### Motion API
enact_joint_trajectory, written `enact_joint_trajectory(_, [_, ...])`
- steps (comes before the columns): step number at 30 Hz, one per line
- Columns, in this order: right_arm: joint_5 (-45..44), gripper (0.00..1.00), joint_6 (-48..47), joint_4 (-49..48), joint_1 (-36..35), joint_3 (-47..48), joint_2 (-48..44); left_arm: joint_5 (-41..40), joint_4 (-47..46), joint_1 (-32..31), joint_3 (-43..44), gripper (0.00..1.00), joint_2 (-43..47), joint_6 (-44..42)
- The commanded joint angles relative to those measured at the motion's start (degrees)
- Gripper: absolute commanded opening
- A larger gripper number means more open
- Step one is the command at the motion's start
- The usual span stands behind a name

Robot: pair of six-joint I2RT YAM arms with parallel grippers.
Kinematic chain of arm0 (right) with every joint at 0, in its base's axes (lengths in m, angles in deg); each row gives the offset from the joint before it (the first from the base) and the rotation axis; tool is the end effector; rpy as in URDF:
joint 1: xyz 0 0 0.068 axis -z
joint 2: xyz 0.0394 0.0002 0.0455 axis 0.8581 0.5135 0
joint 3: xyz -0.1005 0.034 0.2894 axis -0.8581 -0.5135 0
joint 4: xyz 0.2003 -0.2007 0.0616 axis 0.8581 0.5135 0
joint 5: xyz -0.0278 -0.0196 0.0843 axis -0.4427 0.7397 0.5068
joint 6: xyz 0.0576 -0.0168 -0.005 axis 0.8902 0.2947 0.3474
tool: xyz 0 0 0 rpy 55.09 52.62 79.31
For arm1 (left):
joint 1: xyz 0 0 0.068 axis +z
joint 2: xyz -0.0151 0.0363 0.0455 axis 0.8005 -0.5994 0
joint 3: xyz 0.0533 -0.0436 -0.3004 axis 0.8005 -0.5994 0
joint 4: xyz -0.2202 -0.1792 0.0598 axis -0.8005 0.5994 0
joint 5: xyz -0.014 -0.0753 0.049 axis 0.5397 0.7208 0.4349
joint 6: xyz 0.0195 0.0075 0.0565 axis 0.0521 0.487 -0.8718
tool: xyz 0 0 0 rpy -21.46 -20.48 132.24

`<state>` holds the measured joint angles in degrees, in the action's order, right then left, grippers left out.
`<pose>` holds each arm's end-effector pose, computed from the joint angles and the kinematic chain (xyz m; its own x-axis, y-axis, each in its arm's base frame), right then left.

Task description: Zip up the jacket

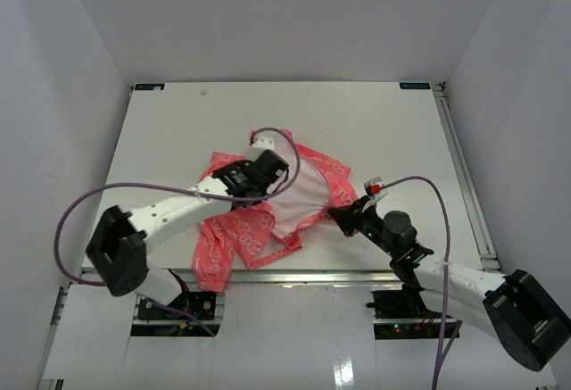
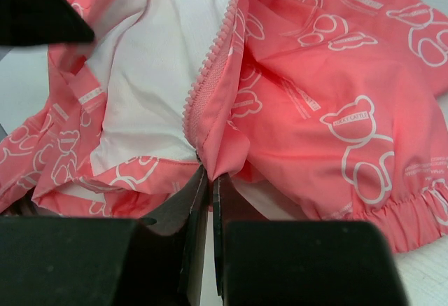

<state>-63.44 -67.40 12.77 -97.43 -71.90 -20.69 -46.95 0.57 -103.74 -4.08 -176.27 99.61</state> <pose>0.1404 0.1138 0.1708 -0.3021 0.2372 -0.9233 -0.5872 0.7166 0.3763 0.2252 -0.2361 0.2507 -0.7469 0.2887 -0.5991 0.1810 0.9551 0.2346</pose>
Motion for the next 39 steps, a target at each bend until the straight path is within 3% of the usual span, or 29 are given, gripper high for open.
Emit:
enact_joint_trajectory(1, [1.48,0.08,-0.48,-4.37,-0.26,-1.02,2.11,11.54,-10.83,-3.08,-4.31,0.09,5.87,-1.27])
enact_joint_trajectory(6, [1.89,0.08,-0.30,-5.22,-0.17,-0.98,3.11,19.21,-15.27,-3.28,-9.06,0.61,18.21,-0.86])
enact_joint_trajectory(9, [1.94,0.08,-0.09,-5.22,-0.26,-1.02,2.64,22.24,-17.60,-3.06,-11.97,0.68,25.10,-0.34])
enact_joint_trajectory(14, [2.40,0.08,0.19,-5.22,-0.34,-0.90,2.53,21.10,-20.08,-1.90,-16.51,0.68,29.43,2.66])
enact_joint_trajectory(19, [2.55,0.08,-0.10,-4.94,-0.26,-0.82,2.30,13.68,-13.39,3.90,-18.05,0.49,29.62,10.35])
enact_joint_trajectory(23, [2.47,0.08,-0.33,-4.30,-0.27,-0.51,1.88,16.73,-13.82,10.00,-21.30,0.40,33.14,11.95])
enact_joint_trajectory(26, [2.31,0.08,-0.33,-3.99,-0.35,-0.28,1.49,21.80,-16.64,13.94,-24.10,0.42,35.91,12.10])
enact_joint_trajectory(32, [2.31,0.08,-0.44,-3.64,-0.26,-0.11,1.39,37.28,-31.13,14.17,-32.53,0.51,37.13,14.28])
enact_joint_trajectory(39, [2.13,0.08,-0.60,-3.47,-0.26,-0.11,1.50,42.50,-41.69,14.17,-35.87,0.55,35.30,17.15])
